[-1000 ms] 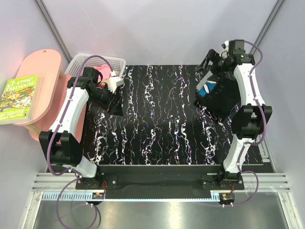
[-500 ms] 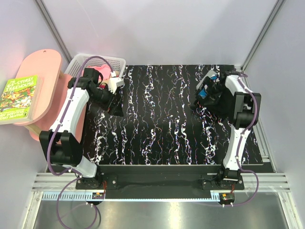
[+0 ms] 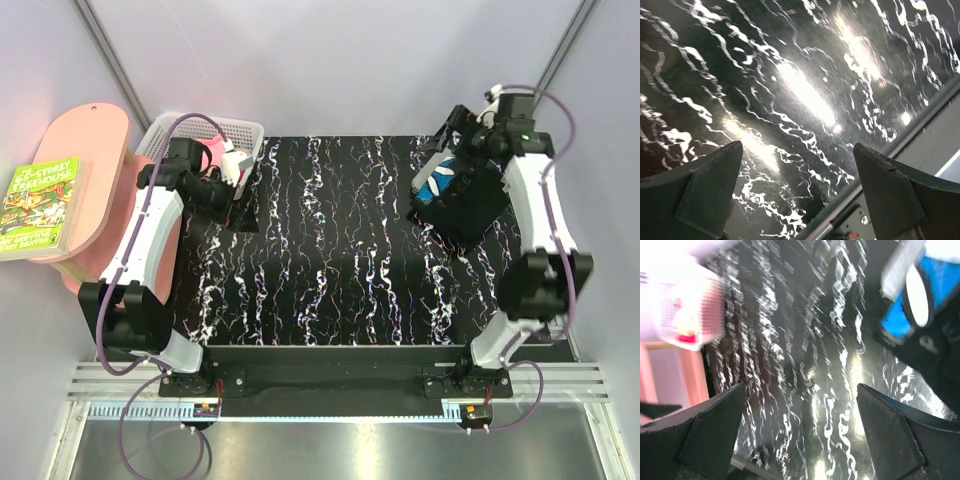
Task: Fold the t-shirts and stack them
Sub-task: Neatly place the folded tshirt to the corner
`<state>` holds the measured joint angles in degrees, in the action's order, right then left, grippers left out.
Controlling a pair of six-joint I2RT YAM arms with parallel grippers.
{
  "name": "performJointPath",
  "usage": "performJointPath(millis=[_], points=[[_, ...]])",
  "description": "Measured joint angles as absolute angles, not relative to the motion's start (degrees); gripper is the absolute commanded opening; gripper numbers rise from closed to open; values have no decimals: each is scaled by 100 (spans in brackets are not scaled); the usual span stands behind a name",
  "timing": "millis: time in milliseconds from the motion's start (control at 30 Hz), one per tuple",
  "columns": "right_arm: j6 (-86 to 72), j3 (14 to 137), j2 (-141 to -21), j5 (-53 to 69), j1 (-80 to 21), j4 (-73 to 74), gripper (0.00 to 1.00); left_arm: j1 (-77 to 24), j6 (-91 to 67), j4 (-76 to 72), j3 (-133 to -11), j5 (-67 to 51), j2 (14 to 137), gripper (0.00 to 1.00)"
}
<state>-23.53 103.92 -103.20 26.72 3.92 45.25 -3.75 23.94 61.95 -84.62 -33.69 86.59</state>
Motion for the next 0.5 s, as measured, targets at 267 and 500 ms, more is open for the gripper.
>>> performJointPath(millis=[267,500], points=[[-2224,9201,-8514,2624,226,4014,100,-366,1726,5590,-8547,-3111,8635,99],[-2152,8167,-8442,2451,-113,3922,100,-368,1282,4779,-8051,-2856,8554,99]])
